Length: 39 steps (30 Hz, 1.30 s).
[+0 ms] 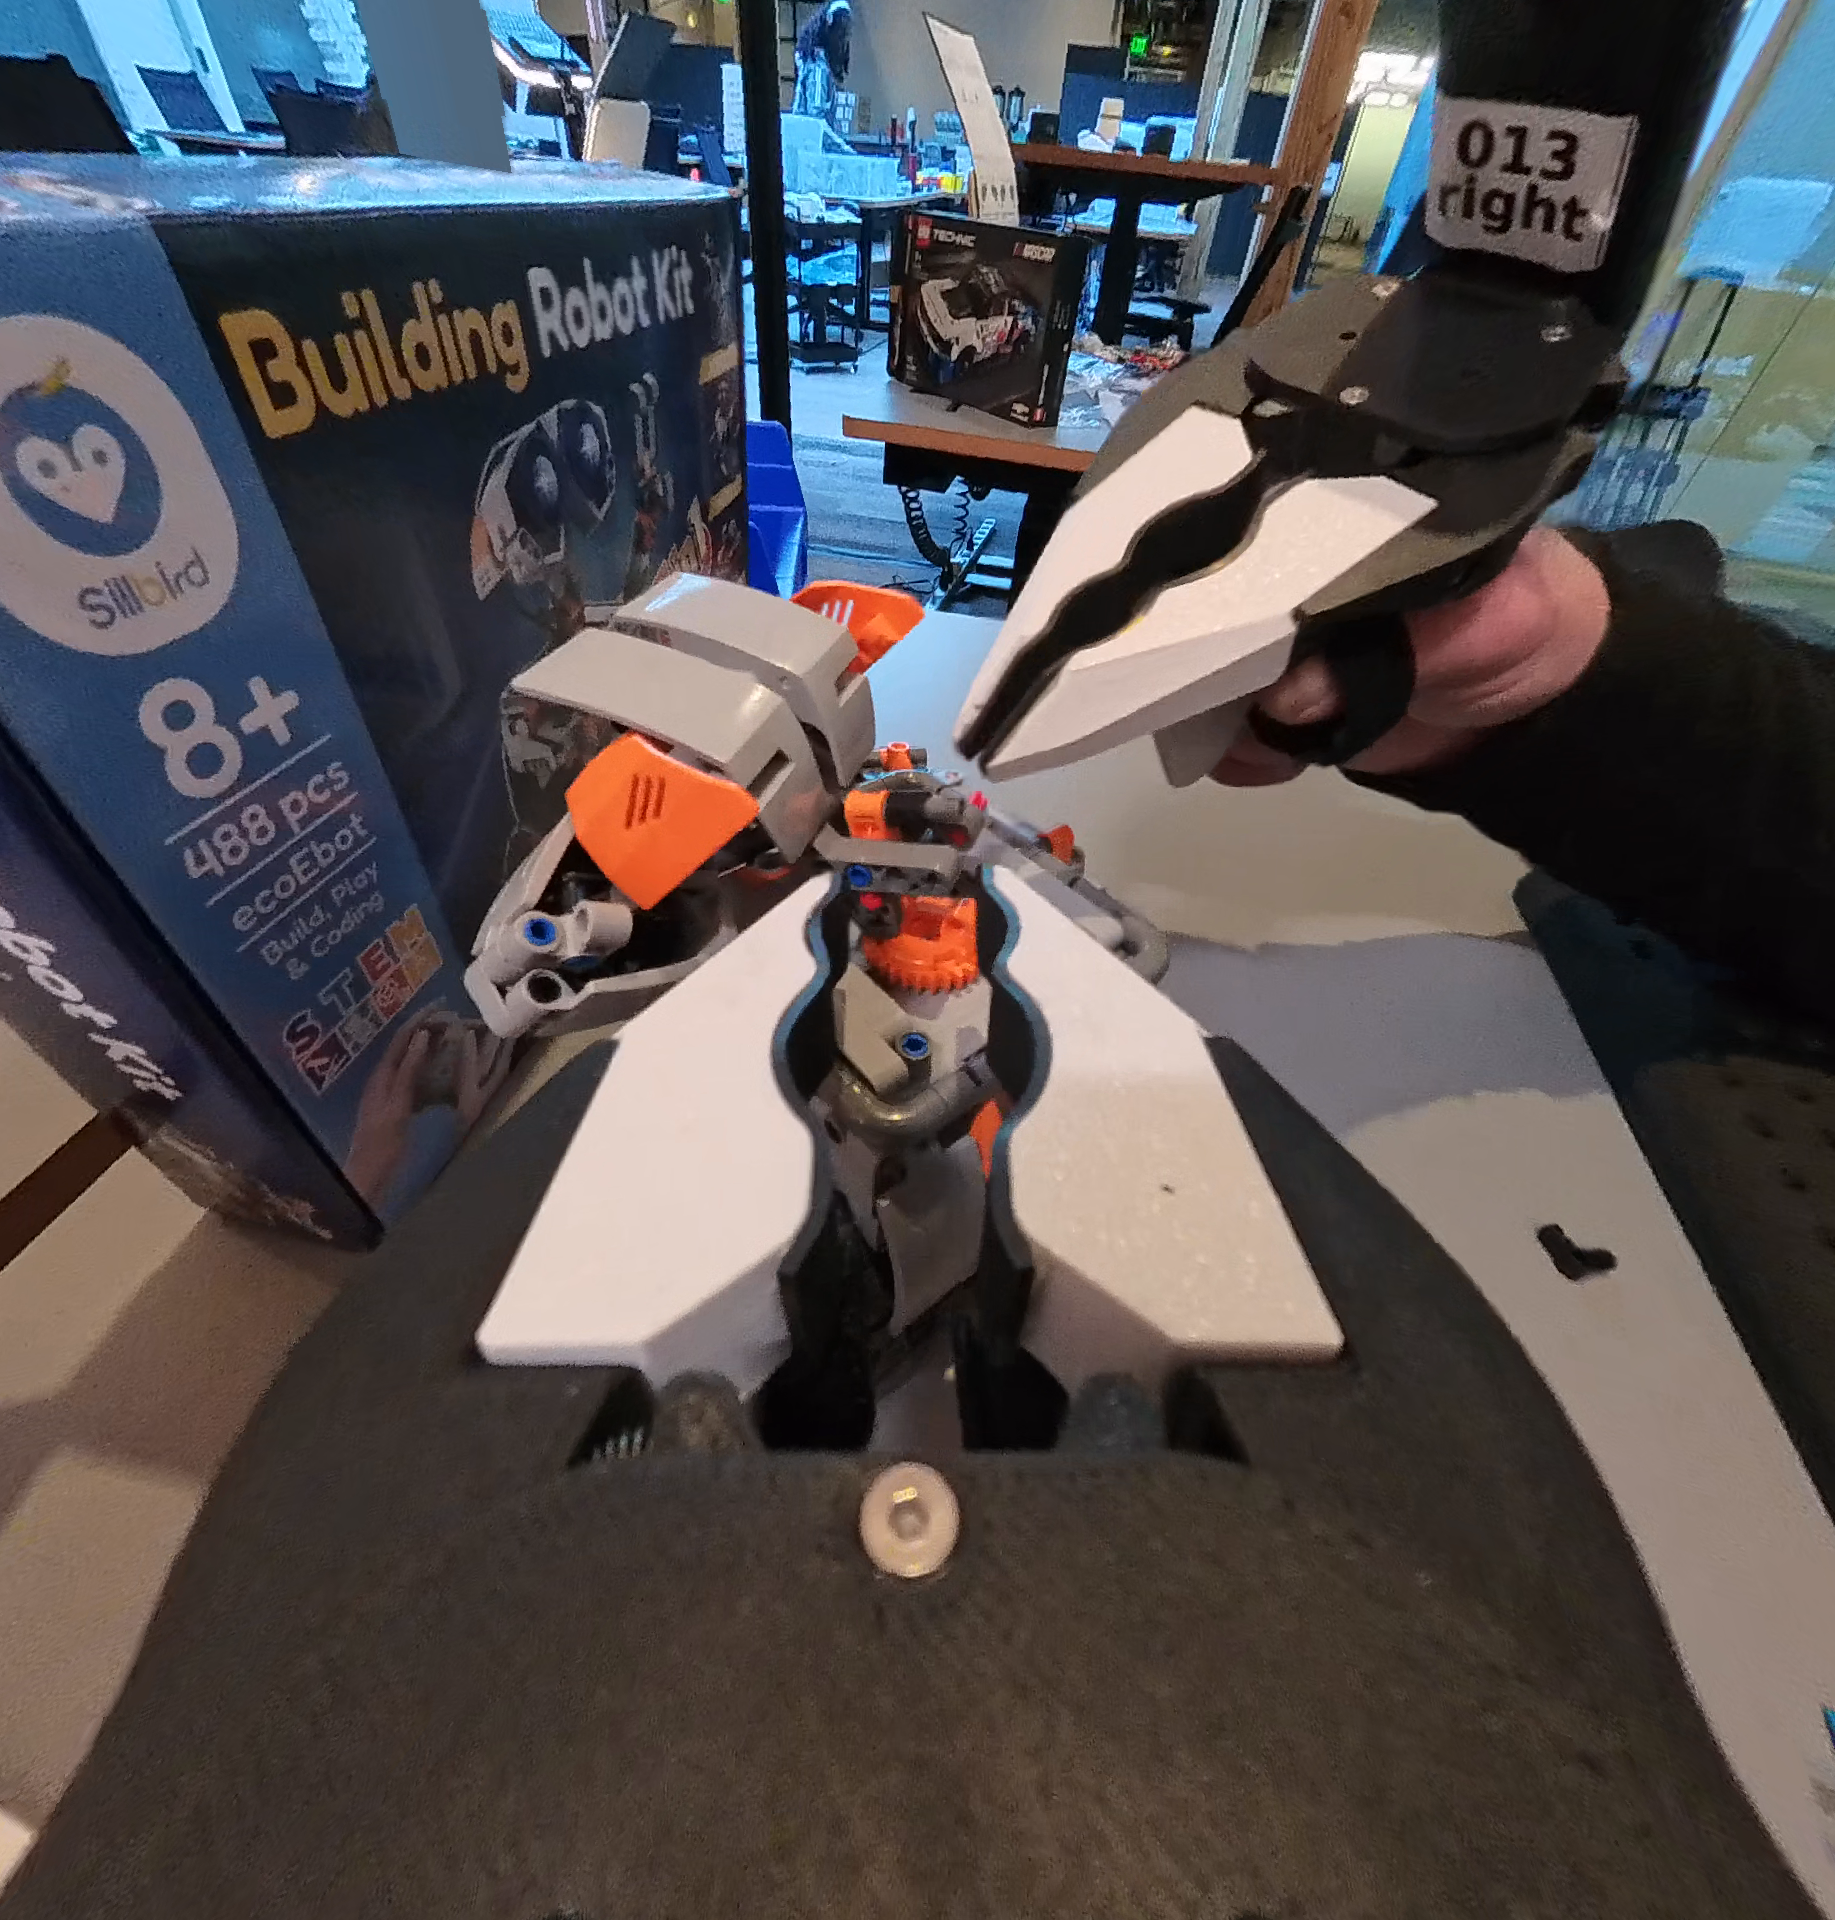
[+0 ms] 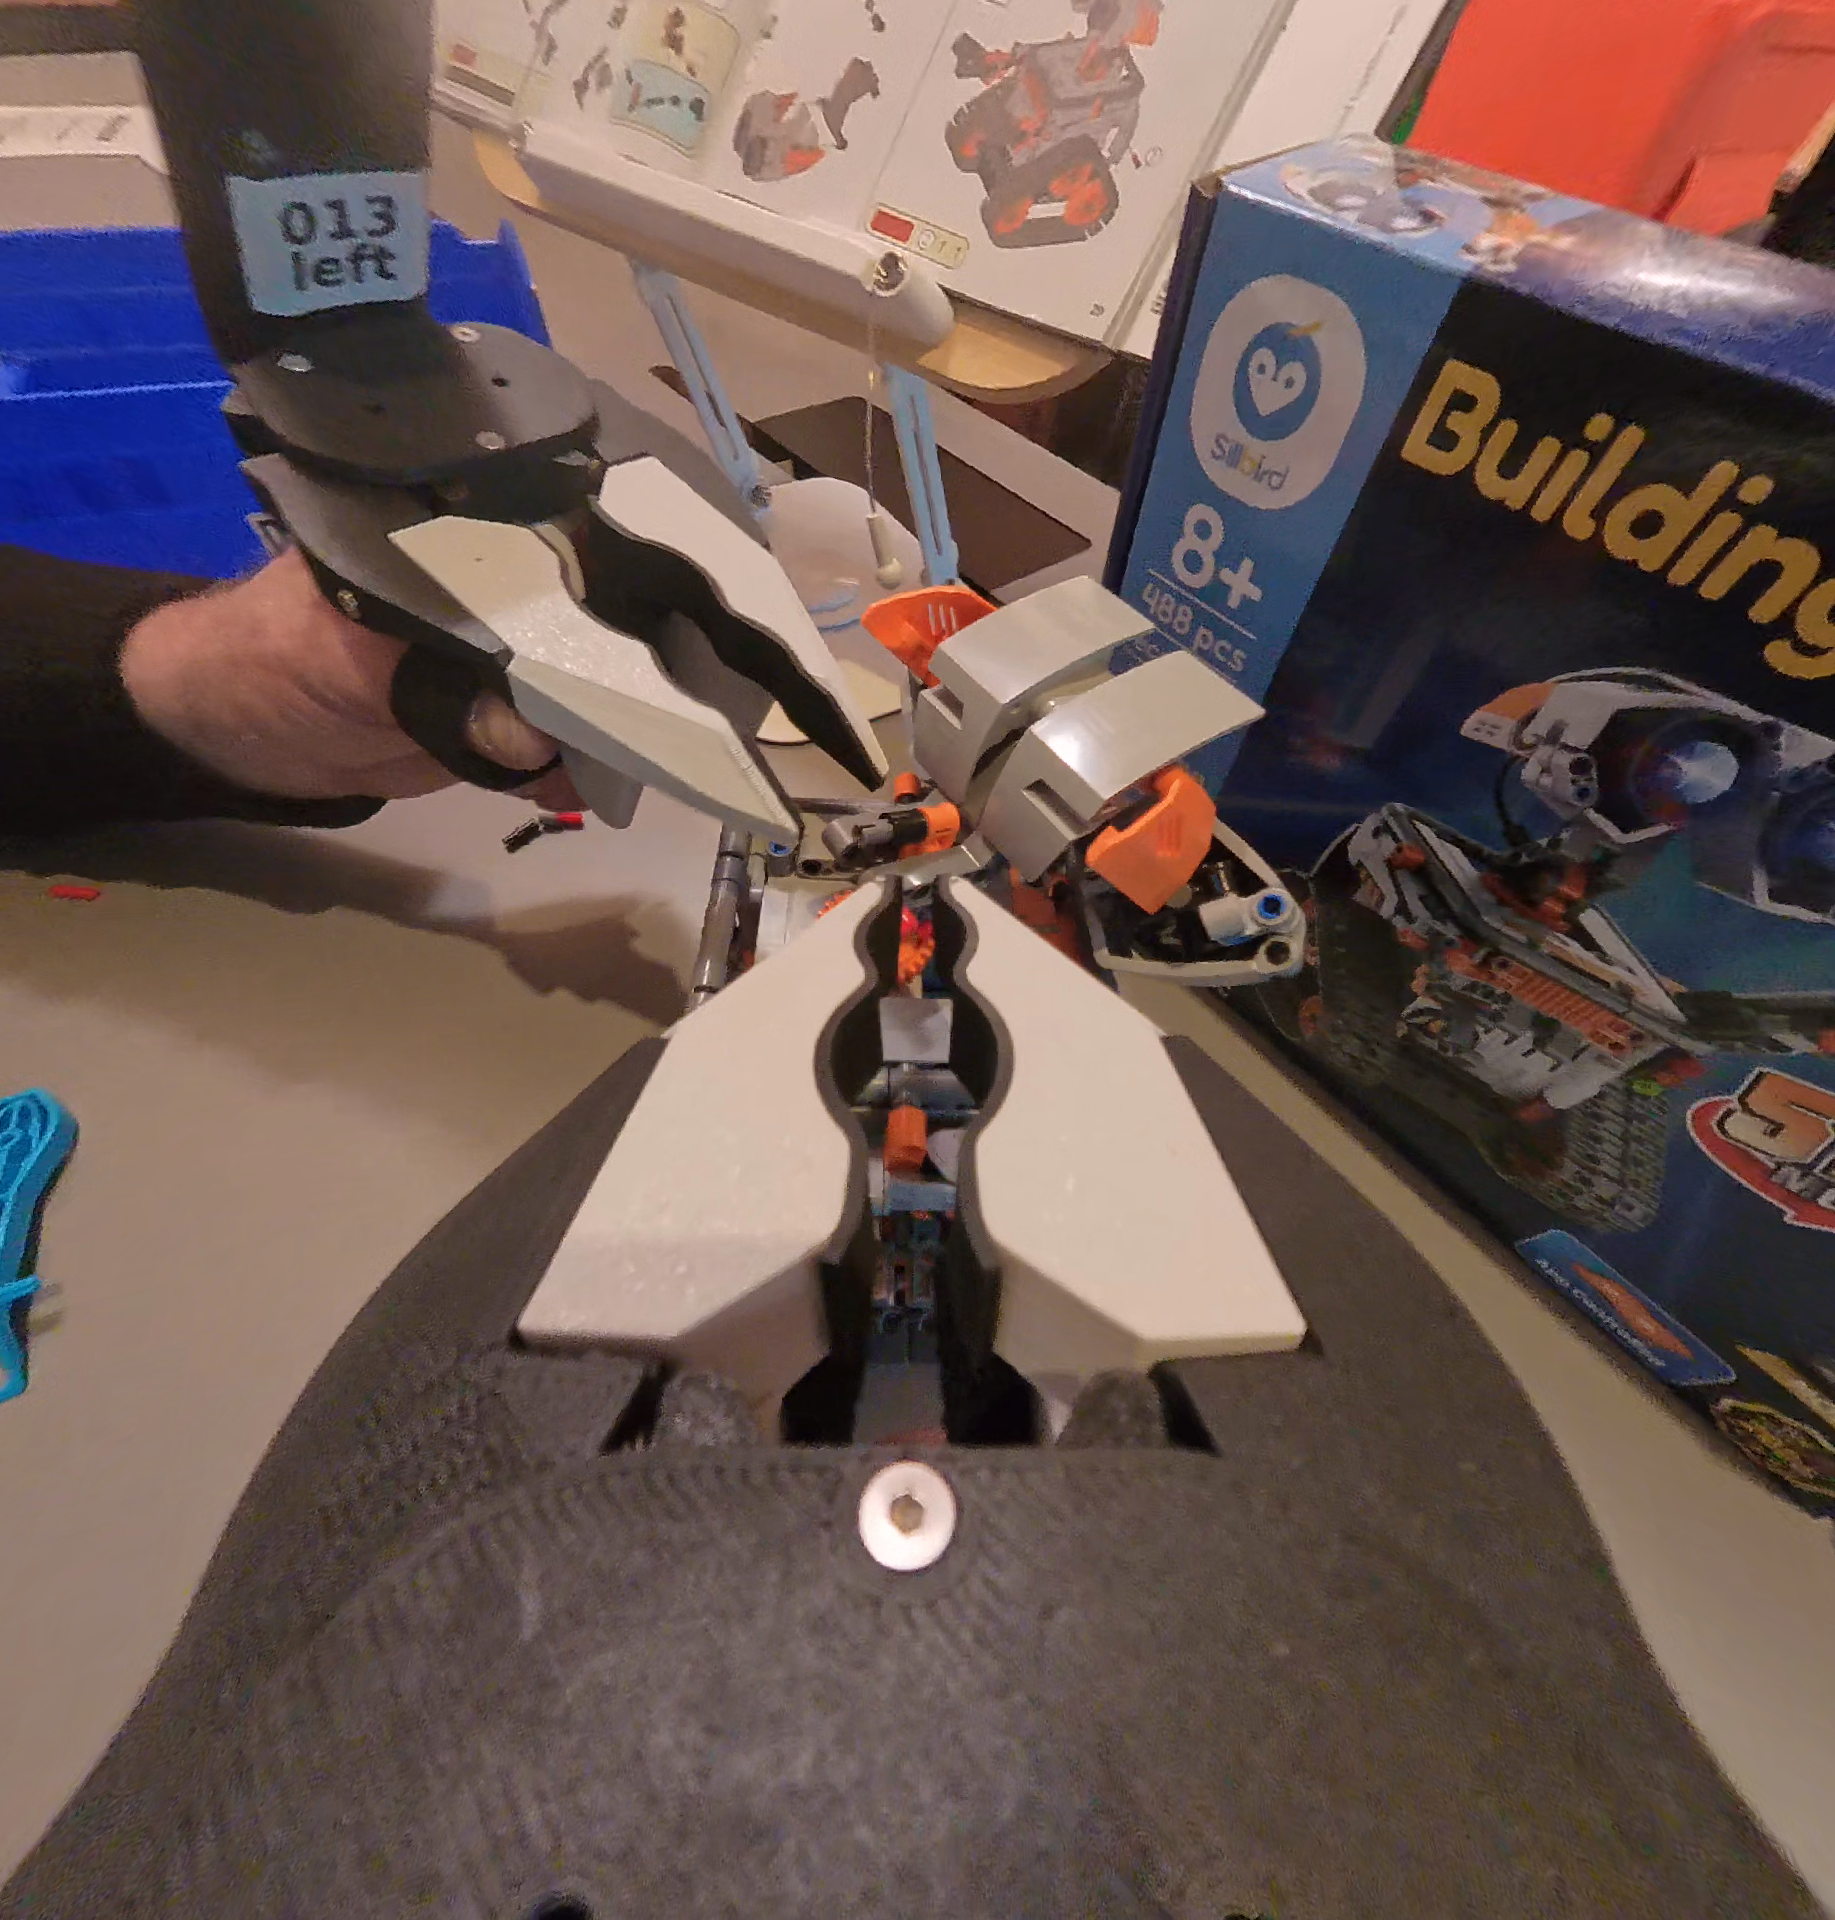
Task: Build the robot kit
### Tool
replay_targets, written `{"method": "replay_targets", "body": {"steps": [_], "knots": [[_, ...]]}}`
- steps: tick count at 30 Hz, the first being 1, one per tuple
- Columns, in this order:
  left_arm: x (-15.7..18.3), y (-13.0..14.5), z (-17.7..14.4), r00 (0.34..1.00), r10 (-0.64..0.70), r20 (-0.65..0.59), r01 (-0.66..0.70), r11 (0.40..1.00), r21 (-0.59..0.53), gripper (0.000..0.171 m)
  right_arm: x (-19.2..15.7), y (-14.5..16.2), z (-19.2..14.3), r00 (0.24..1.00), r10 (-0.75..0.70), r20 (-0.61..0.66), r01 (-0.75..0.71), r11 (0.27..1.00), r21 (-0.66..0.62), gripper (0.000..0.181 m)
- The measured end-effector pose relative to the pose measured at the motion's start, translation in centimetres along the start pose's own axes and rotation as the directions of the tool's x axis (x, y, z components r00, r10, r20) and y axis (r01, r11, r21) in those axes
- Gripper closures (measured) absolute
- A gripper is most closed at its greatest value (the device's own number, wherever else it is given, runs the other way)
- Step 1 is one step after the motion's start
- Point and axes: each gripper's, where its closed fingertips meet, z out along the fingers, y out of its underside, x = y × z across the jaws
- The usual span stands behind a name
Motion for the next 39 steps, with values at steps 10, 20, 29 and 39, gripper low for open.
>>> {"method": "replay_targets", "body": {"steps": [10, 20, 29, 39], "knots": [[0.2, 0.3, 0.6, 0.999, -0.034, -0.028, 0.034, 0.999, 0.001, 0.162, -0.4, 1.1, 0.8, 0.983, -0.128, 0.134, 0.140, 0.987, -0.081, 0.177], [0.6, 1.0, 0.6, 0.994, 0.112, -0.001, -0.112, 0.991, -0.077, 0.162, -0.8, 2.3, 1.0, 0.953, -0.266, 0.147, 0.292, 0.936, -0.197, 0.178], [0.7, 1.1, 0.5, 0.997, 0.080, -0.017, -0.081, 0.994, -0.076, 0.163, -0.7, 2.4, 1.1, 0.900, -0.417, 0.125, 0.436, 0.857, -0.276, 0.178], [0.6, 1.1, 0.6, 0.995, 0.101, 0.010, -0.100, 0.992, -0.072, 0.164, -0.8, 2.6, 1.0, 0.711, -0.697, 0.092, 0.689, 0.665, -0.289, 0.178]]}}
